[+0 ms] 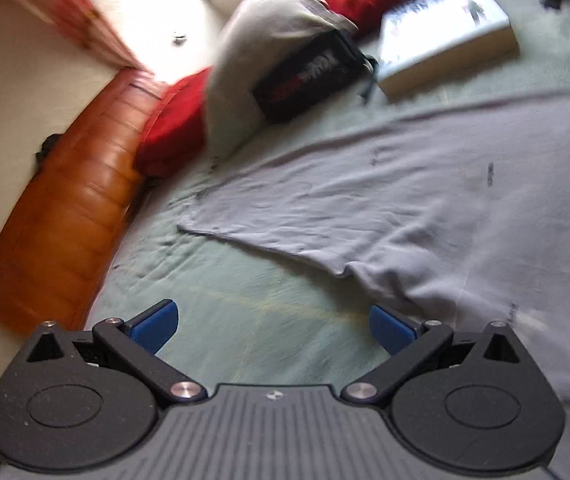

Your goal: Fold clothes

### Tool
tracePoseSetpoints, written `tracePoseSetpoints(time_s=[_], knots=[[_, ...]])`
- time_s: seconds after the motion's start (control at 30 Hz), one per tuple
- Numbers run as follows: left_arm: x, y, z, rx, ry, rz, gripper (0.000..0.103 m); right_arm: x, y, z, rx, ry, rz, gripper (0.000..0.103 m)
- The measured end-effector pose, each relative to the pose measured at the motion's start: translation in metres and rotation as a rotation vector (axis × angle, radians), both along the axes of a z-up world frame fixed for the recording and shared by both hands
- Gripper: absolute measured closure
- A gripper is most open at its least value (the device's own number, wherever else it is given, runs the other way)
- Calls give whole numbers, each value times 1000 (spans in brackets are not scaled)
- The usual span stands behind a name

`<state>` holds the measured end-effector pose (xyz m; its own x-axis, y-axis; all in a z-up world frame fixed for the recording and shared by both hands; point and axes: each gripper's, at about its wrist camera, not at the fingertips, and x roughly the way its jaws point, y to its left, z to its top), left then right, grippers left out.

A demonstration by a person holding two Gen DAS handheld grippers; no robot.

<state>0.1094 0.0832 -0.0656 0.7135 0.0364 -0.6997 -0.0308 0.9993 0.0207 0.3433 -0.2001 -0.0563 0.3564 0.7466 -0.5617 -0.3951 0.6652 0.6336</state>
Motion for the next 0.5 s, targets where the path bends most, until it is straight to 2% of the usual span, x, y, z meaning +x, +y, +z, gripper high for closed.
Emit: tracePoseSetpoints(time_s=[0.07,0.2,0.33,0.4,0.5], knots=[[2,-7,6,15,-18,-23,5,-18,-10,19,-99,-55,-15,0],[4,-27,16,49,-39,-89,5,-57,-36,22,-272,-99,-37,0],[1,-51,15,105,-59,-129,5,-108,-45,0,-450,-170,-62,0],[-3,-64,11,149,-84,-156,5,-125,-46,-17,-484,-172,-67,0],[-7,-78,0,197,-86,-191,5,-145,-42,-30,-534,-225,-67,0]])
